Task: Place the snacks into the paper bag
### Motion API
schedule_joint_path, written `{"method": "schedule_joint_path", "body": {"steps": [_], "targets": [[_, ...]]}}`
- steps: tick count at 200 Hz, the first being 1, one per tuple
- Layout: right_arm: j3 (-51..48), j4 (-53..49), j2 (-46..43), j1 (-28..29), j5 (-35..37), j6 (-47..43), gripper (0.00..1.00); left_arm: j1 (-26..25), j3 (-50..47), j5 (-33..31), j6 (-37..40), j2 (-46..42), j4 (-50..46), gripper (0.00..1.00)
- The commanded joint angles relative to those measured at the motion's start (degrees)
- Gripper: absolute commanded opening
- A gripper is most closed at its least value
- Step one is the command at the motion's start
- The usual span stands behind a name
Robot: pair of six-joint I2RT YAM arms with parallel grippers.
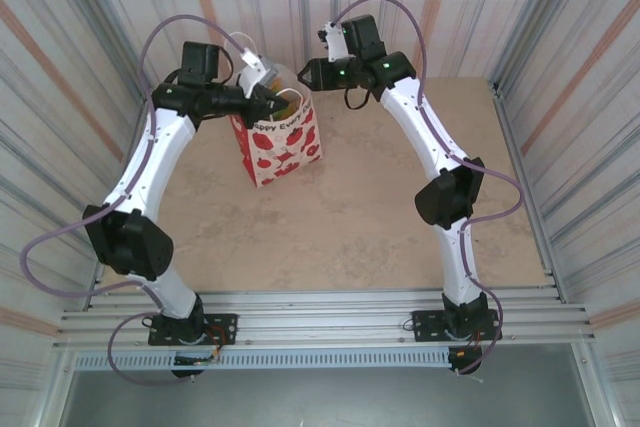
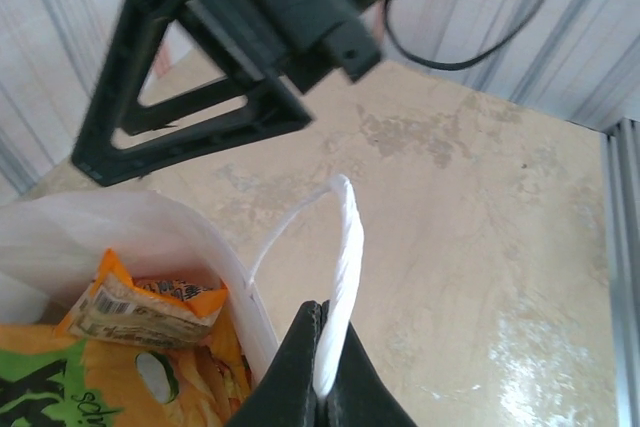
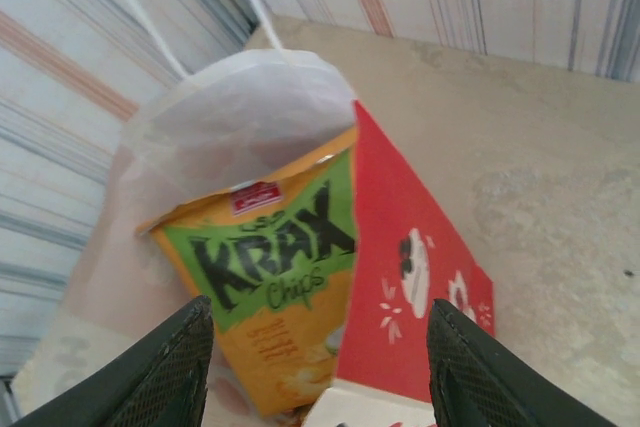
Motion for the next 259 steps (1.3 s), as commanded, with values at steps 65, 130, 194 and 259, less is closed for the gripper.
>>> {"method": "schedule_joint_path", "body": {"steps": [65,130,194,259], "targets": [[-3.43,-12.89,-7.58,2.57,5.73,-5.82,0.59,-9.43,-7.03,0.52,2.42,-12.46,-4.30,0.03],[-7.03,-17.22,-9.63,5.25,7.17,-8.88,0.61,-11.62,-11.00,-9.37,-10.11,-17.16,-4.29,0.60],[-6.63,-19.46,-7.83,6.42,10.14,-11.94,0.62,-11.59,-15.03,-20.99,-24.56,-23.39,-3.61,0.68],[-0.90,-19.11,-0.65,6.78,7.67,-13.20,0.59,-9.96,-19.77,-32.54,-34.69,-28.45,-3.36,0.70]]}}
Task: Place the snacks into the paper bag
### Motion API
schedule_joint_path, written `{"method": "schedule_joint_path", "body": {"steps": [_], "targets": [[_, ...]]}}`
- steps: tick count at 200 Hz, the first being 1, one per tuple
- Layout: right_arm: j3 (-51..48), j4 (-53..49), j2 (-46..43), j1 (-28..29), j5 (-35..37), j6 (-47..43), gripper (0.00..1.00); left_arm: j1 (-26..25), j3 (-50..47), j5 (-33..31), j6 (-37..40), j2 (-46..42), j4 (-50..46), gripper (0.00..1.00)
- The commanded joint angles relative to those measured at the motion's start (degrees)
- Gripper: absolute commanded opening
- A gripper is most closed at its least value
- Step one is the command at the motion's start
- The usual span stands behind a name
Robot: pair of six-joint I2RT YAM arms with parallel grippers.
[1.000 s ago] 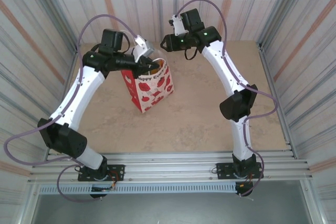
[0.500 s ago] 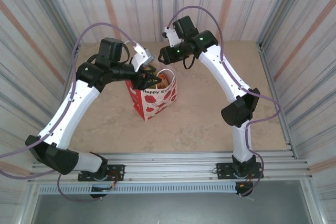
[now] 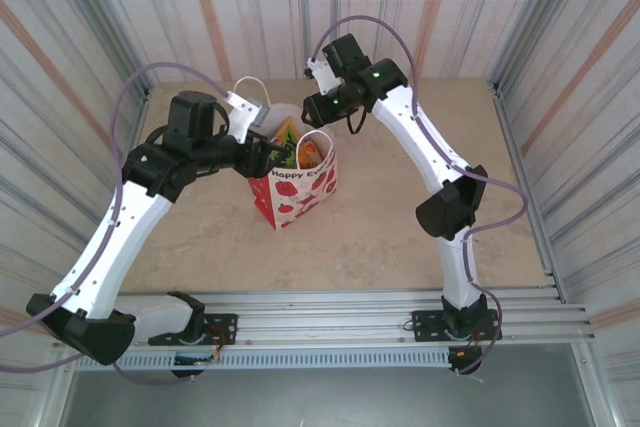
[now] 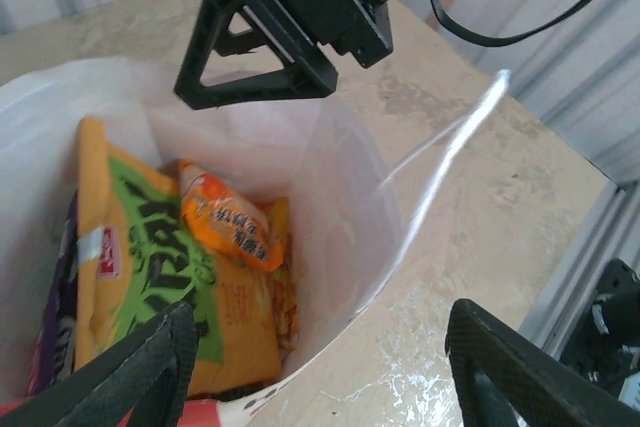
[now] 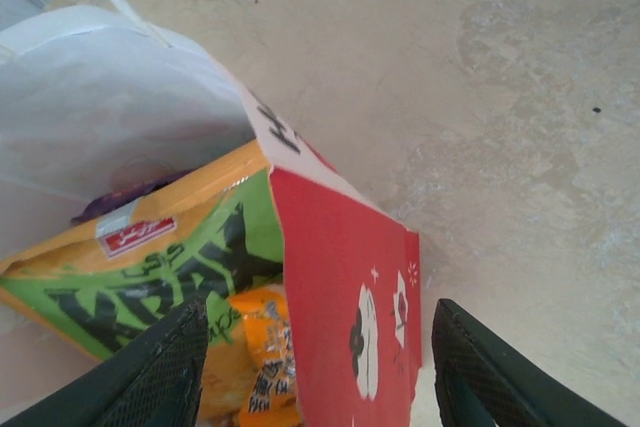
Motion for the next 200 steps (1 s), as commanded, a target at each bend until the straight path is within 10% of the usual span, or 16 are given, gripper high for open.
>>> {"method": "schedule_joint_path", "body": {"steps": [1,84,200], "targets": [[3.02,-1.36,3.78,0.68,-1.06,-1.84,0.59,1.27,-0.98,-6.77,-6.25,-1.98,-0.20,0.70],[3.91,-0.96,2.26,-0.16,8.25,6.25,0.07,3.41,-3.83,-13.28,-12.88,-3.66,-2.89,0.70],[-30.40,7.68,-22.30,-7.03,20.75,25.37,0.00,3.41,-2.52,-9.51,-13.66,5.34,0.02,0.69]]}}
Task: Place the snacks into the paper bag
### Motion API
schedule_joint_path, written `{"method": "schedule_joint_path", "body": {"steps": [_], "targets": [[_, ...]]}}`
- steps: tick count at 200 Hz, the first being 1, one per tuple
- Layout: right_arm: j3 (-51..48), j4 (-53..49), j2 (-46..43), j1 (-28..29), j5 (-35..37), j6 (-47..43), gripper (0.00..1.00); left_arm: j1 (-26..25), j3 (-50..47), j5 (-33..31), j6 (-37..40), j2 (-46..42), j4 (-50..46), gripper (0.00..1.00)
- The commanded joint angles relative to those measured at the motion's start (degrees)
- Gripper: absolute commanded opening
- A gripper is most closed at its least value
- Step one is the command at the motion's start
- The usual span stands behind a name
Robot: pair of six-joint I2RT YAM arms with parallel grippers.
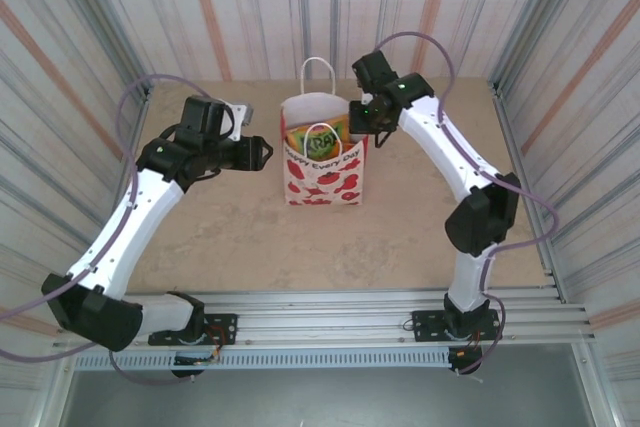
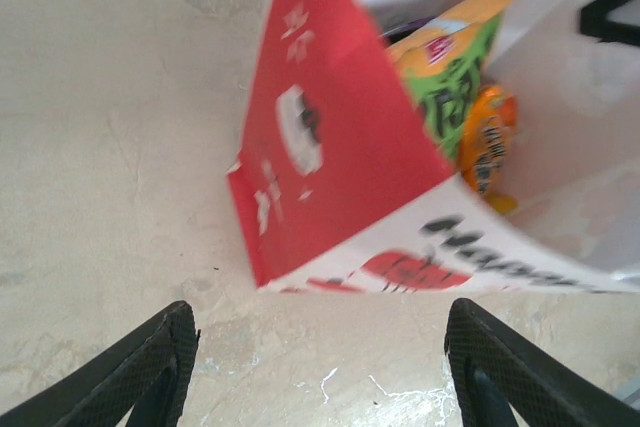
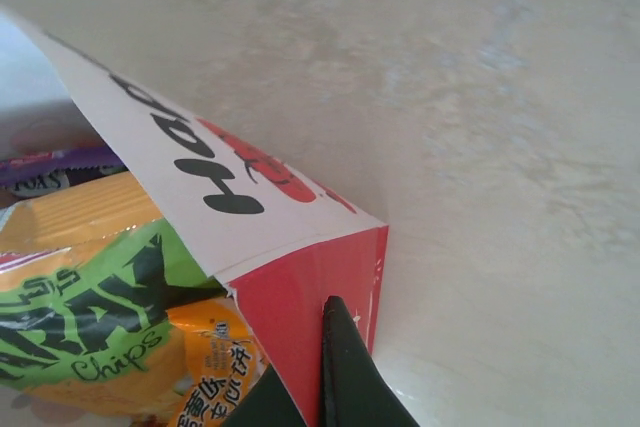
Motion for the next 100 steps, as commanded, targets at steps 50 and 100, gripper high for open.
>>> {"method": "schedule_joint_path", "body": {"steps": [50,100], "targets": [[-12.43,7.83,-11.24,-4.98,-0.96,2.49,0.15,0.29,0.28,2.90,-2.56,1.24,1.98,0.69],[-10.96,10.33,-14.79,-6.82,-3.99,-2.57,0.56,1.18,-0.08,-0.17,-0.56,1.22,3.83,0.77]]}}
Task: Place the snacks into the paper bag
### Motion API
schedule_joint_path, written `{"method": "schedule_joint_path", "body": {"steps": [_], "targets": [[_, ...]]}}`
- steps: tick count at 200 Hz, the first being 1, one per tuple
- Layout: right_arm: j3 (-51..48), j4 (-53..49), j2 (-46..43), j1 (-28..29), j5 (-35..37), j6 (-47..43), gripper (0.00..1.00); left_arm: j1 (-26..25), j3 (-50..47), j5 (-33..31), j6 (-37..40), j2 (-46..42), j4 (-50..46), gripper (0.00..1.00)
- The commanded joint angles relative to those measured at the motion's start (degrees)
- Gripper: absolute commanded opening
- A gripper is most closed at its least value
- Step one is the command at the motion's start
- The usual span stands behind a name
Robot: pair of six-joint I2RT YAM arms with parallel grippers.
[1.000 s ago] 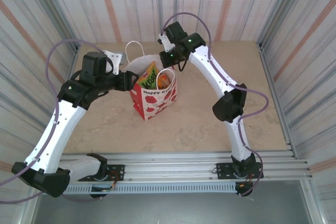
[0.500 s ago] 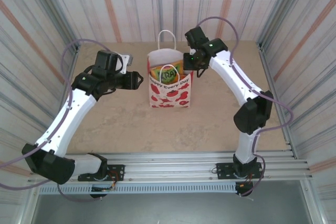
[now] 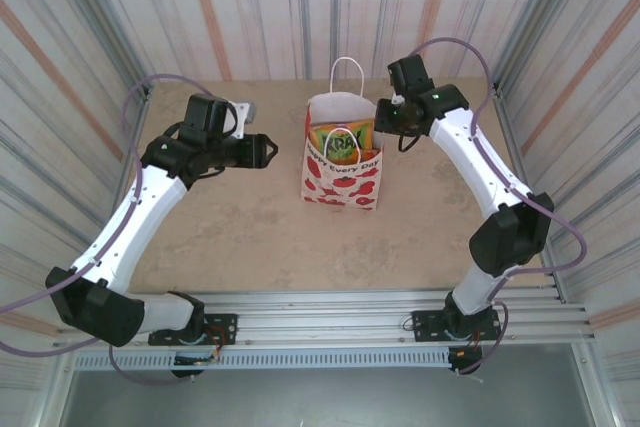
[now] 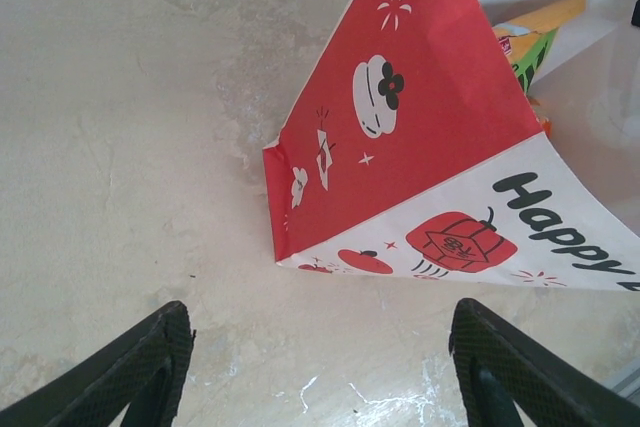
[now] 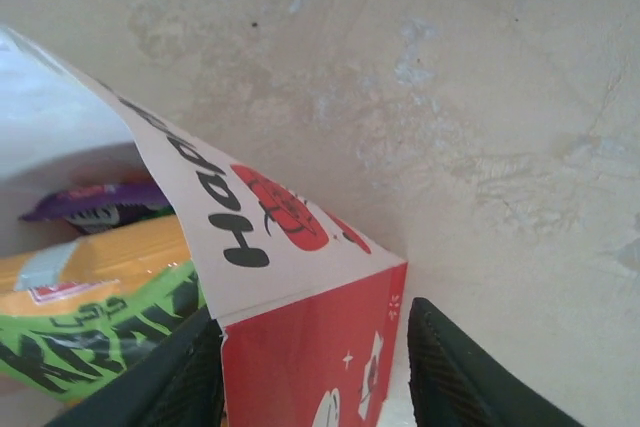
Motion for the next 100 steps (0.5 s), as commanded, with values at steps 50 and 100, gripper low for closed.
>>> {"method": "schedule_joint_path", "body": {"steps": [50,100], "targets": [[-13.62,11.79,-18.16,-6.90,-1.80,-9.69,0.99,7.80,-7.38,-13.48,3.66,-6.43,14.12,0.94],[-49.89,39.51,-36.24,-15.13,-2.34,-18.85,0.99,11.02,-31.02,-30.70,10.75,-16.34,36.21,0.99]]}}
